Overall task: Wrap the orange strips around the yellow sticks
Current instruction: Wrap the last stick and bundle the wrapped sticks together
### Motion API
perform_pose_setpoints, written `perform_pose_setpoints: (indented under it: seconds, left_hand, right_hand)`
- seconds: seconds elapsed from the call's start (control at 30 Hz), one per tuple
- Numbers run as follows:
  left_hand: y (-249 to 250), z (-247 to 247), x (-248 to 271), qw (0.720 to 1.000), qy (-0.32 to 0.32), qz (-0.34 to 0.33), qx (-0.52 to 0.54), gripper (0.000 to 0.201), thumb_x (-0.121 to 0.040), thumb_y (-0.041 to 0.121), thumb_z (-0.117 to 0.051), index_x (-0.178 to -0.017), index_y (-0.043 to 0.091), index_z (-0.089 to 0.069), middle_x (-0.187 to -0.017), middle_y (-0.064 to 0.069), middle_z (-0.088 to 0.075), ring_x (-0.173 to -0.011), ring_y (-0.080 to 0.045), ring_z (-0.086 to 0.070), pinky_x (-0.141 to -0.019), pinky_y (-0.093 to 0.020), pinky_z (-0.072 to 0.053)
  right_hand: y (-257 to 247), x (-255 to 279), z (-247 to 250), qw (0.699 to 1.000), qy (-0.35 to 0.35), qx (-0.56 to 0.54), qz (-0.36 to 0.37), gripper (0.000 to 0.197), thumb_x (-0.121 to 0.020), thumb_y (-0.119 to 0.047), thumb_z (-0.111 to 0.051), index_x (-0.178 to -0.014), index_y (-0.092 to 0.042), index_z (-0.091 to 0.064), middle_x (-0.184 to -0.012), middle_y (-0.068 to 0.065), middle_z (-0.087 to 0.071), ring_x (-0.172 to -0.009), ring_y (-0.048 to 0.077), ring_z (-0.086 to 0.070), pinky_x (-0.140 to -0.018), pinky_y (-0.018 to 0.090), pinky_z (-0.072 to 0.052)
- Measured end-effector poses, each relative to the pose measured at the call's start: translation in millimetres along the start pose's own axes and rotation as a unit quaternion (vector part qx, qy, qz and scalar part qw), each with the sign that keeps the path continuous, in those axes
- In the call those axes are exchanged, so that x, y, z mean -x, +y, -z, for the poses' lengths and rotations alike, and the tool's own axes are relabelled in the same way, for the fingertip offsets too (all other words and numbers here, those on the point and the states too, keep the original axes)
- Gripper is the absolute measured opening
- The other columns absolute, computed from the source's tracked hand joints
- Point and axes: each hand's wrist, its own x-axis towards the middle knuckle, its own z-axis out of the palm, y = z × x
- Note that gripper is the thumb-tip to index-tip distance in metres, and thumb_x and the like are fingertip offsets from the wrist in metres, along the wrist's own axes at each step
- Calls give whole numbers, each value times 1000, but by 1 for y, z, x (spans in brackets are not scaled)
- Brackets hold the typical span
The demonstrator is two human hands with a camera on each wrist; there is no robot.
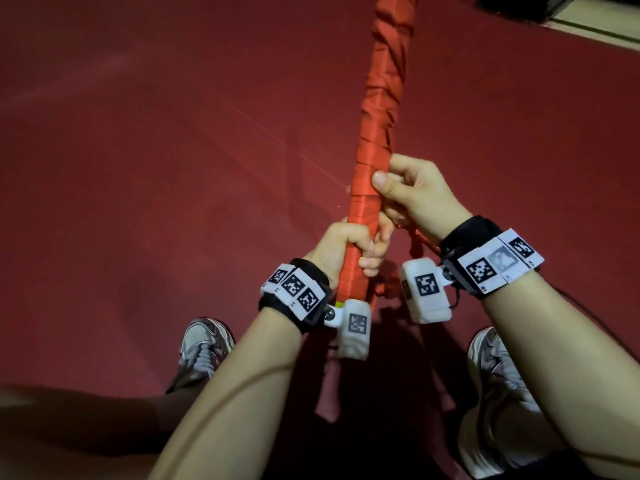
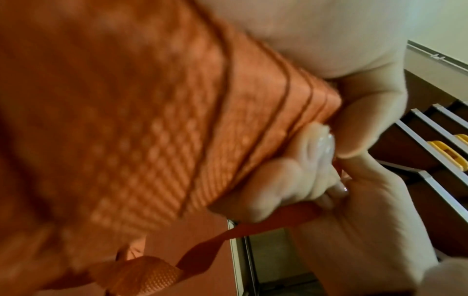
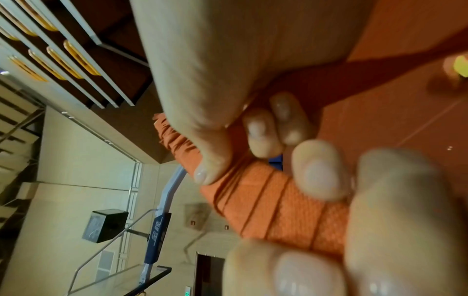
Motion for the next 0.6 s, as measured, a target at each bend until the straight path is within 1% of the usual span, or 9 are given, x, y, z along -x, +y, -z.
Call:
perform_pose_setpoints:
  seconds: [0.07, 0.17, 0.2, 0.27, 0.33, 0.4, 0.43, 0.5, 0.6]
  left_hand:
    - [0, -6, -1, 998, 58, -2, -27, 24, -61, 5, -56, -85, 7, -55, -59, -4, -45, -43, -12, -41, -49, -24, -39]
    - [-1, -3, -11, 966, 209, -48, -142, 7, -81, 7, -68, -86, 10, -64, -66, -7, -61, -53, -20, -58, -57, -30, -52]
    - [-3, -1, -15, 943, 254, -64, -205, 12, -78, 17, -75, -86, 14, -67, -70, -4, -67, -59, -21, -63, -63, -33, -55]
    - [-10, 1, -19, 870, 355, -66, -337, 33, -64, 42, -74, -89, 21, -68, -80, 3, -74, -77, -22, -69, -74, -36, -57]
    - [-13, -3, -16, 781, 451, -68, -426, 36, -65, 48, -71, -91, 24, -63, -84, 3, -73, -82, -25, -66, -74, -36, -53]
    - [-10, 0, -15, 749, 480, -110, -443, 30, -68, 46, -70, -86, 25, -61, -78, 4, -70, -76, -27, -61, -70, -36, -49]
    - [-6, 2, -14, 762, 468, -136, -425, 26, -65, 45, -69, -80, 25, -60, -71, 4, -68, -72, -28, -60, -67, -36, -49]
    - [0, 9, -13, 824, 416, -178, -342, 23, -59, 39, -66, -71, 22, -59, -56, 5, -59, -58, -29, -56, -57, -36, -47]
    - [1, 8, -8, 923, 295, -157, -193, 18, -58, 19, -61, -73, 14, -53, -51, -1, -43, -43, -19, -37, -43, -26, -31]
  right_hand:
    - [4, 0, -2, 1000, 29, 4, -9, 39, -93, -24, -66, -99, 12, -55, -58, 10, -48, -37, 6, -37, -39, 18, -29]
    - [15, -3, -4, 989, 133, 66, -6, 46, -89, -28, -68, -93, 15, -53, -54, -1, -51, -43, 5, -41, -45, 22, -34]
    - [17, -3, -4, 984, 154, 85, -8, 38, -91, -22, -67, -93, 14, -54, -52, -8, -54, -43, 3, -44, -46, 20, -36]
    - [19, -3, -5, 982, 162, 96, -19, 18, -97, -6, -59, -88, 9, -52, -52, -1, -57, -40, 7, -51, -43, 20, -41]
    - [15, 0, -6, 988, 135, 72, -18, 13, -99, 3, -52, -87, -2, -51, -54, 8, -58, -41, 14, -57, -44, 24, -46]
    - [8, 0, -5, 993, 97, 68, -6, 10, -100, 5, -51, -92, -1, -54, -55, 9, -58, -44, 18, -57, -47, 27, -48]
    - [3, 0, -4, 995, 76, 69, 2, 5, -99, 6, -51, -97, 3, -55, -58, 12, -58, -44, 18, -55, -47, 28, -47]
    - [-6, -1, 0, 996, 47, 70, 6, 15, -97, 8, -54, -111, 8, -57, -70, 15, -58, -44, 15, -51, -45, 27, -44]
    - [-7, -3, 8, 998, 38, 52, -2, 28, -93, 5, -63, -120, 0, -59, -80, 9, -63, -45, 11, -46, -45, 22, -40]
